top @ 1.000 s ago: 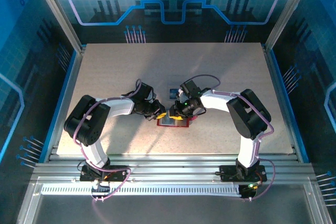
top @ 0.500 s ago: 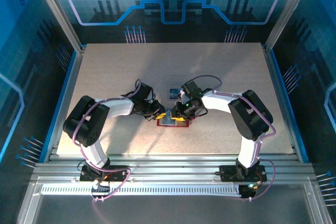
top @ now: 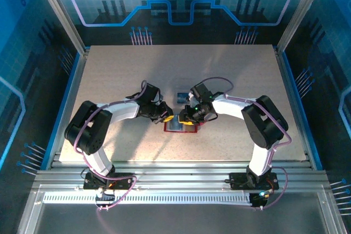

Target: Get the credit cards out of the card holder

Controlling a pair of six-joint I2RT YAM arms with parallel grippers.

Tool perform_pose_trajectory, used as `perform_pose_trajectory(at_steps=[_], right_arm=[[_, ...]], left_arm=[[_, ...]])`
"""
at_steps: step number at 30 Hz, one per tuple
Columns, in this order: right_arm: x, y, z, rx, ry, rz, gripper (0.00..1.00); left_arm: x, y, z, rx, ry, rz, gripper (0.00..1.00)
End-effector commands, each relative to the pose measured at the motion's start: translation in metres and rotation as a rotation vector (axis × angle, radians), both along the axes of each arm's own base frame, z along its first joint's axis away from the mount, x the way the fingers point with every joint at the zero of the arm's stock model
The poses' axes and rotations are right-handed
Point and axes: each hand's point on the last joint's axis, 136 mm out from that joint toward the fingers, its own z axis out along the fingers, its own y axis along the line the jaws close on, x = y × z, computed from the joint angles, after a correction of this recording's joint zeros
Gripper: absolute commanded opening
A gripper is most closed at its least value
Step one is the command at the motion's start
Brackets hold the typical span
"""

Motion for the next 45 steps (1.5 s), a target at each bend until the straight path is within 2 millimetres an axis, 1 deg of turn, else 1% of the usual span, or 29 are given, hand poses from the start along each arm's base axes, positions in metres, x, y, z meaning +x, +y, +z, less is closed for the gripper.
perform_pose_trajectory(at_steps=[1,2,6,11,15,21,26,35,41,45], right_arm=[[0.001,-0.005,0.008,0.015,0.003,-0.013,0.3],[0.001,-0.005,0.008,0.022,0.003,-0.014,0.29],[0.003,0.002,0.006,0.06,0.014,-0.023,0.25],[0.005,0.009,0.006,0.117,0.024,-0.039,0.23],[0.006,0.01,0.003,0.116,0.028,-0.043,0.24],[0.002,0.006,-0.008,0.085,0.048,-0.042,0.26],[0.001,-0.001,-0.011,0.057,0.046,-0.051,0.26],[0.009,-0.011,-0.01,0.139,0.054,-0.095,0.25],[0.012,-0.002,-0.001,0.223,0.045,-0.087,0.24],[0.012,0.008,-0.002,0.255,0.058,-0.073,0.24]], left_arm=[[0.001,-0.003,0.016,-0.009,-0.01,-0.013,0.16],[0.001,-0.004,0.015,-0.008,-0.007,-0.019,0.15],[-0.002,-0.008,0.012,-0.003,0.0,-0.037,0.09],[-0.007,-0.008,0.002,0.026,0.01,-0.046,0.08],[-0.01,-0.009,-0.005,0.026,0.026,-0.048,0.08],[-0.012,-0.007,-0.005,0.057,0.021,-0.049,0.08],[-0.014,-0.007,-0.008,0.066,0.026,-0.048,0.08],[-0.021,0.006,-0.019,0.154,0.036,-0.056,0.07],[-0.022,0.009,-0.019,0.162,0.034,-0.051,0.07],[-0.021,0.01,-0.018,0.165,0.029,-0.047,0.07]])
